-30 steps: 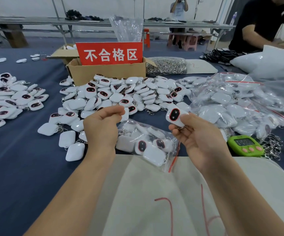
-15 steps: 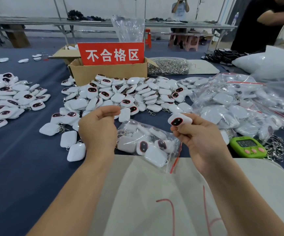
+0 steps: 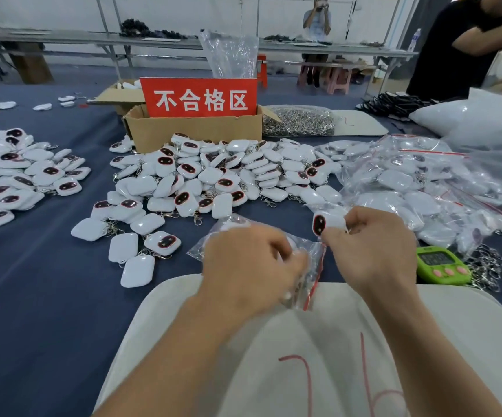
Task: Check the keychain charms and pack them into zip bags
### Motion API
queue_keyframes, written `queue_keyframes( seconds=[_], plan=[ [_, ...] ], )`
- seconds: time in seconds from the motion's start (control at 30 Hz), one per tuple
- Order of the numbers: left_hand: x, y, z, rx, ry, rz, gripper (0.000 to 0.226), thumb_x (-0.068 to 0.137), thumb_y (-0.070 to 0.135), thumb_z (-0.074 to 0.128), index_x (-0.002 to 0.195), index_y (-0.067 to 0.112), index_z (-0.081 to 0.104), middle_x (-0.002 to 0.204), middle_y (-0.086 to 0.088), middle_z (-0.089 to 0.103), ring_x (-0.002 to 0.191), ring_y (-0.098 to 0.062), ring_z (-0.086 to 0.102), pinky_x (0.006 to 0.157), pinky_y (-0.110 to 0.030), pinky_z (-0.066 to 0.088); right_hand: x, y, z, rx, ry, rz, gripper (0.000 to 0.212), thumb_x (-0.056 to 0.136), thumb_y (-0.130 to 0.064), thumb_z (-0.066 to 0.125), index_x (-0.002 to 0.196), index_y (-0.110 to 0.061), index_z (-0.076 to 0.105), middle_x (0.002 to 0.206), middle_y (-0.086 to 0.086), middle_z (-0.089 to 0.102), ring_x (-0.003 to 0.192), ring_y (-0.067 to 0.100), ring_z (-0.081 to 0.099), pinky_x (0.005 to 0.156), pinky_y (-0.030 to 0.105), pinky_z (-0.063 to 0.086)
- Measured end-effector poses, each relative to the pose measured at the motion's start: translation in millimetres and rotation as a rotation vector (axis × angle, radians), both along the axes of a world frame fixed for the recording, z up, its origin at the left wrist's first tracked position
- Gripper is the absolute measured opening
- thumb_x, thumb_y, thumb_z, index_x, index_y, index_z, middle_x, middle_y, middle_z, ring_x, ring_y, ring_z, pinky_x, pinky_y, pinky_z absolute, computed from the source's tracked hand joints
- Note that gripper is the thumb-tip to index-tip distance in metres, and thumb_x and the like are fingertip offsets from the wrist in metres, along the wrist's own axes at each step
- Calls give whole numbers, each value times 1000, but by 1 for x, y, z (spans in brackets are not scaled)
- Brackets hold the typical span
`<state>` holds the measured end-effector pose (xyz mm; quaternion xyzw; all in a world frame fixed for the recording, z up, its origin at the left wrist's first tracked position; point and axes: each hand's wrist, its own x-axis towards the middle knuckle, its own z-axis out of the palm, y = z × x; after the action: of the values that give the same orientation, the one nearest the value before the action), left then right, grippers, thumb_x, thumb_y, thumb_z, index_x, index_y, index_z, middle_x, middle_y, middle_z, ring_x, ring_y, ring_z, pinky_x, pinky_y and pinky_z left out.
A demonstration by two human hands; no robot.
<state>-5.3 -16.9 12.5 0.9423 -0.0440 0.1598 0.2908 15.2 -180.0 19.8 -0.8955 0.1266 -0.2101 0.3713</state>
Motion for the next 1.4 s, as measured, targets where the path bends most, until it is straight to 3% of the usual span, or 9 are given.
queue_keyframes(
  seconds=[0.13,0.33,0.43,0.57,0.7,0.83,0.97,1.1,1.4],
  plan=[
    [-5,-28,-1,448,48,-25,41,87,56,54,70,21,42,76,0,61,69,-24,50,54,-33,18,-2,-2,3,-95,103,11,38,62,-38,68,63,-8,44,48,0,33,51,21,35,49,32,30],
    [-6,-15,-3,7,-95,78,27,103,42,45,82,26,49,77,5,63,72,-21,55,62,-36,33,-6,8,4,-39,181,277,30,68,-31,74,62,-9,55,50,-3,42,53,14,37,51,29,32],
    [-3,-6,-4,18,-397,-12,28,102,35,44,80,21,56,71,6,57,62,-20,51,55,-35,31,-12,22,4,32,141,445,26,80,-12,68,60,-29,66,45,-13,51,47,6,45,45,14,33],
    [-3,-5,-5,-22,-551,-12,27,102,29,53,80,15,62,67,6,57,58,-18,47,54,-31,28,-17,31,3,69,62,512,30,83,-22,64,63,-45,68,55,-24,62,55,-6,56,53,9,39],
    [-1,7,2,-43,-529,97,23,102,30,55,86,16,65,56,13,39,48,-18,34,51,-28,28,-5,10,2,87,-173,145,22,85,-17,67,80,-38,74,62,-22,65,63,4,64,67,24,50],
    [3,16,11,-56,-484,-40,24,104,33,51,89,19,63,54,6,50,49,-22,44,50,-34,38,-8,16,-1,274,12,609,59,78,11,50,105,-35,75,88,-9,77,79,31,72,76,44,61],
    [13,31,32,-254,-319,-91,24,101,39,56,79,30,58,65,12,60,59,-10,51,56,-25,36,-14,26,8,281,-85,729,35,79,5,66,99,-20,79,76,-5,74,62,10,65,60,18,51],
    [24,48,63,-536,-199,-76,21,94,25,72,73,24,74,53,8,61,46,-6,47,53,-25,41,-16,29,28,489,-199,602,22,81,6,73,75,-14,79,56,2,69,49,12,61,56,23,51],
    [24,52,89,-672,-59,-170,24,92,19,76,68,22,78,51,3,58,42,-8,41,45,-16,37,-30,39,56,455,-138,667,20,79,6,76,80,-13,82,64,5,74,56,15,66,61,28,56]
  ],
)
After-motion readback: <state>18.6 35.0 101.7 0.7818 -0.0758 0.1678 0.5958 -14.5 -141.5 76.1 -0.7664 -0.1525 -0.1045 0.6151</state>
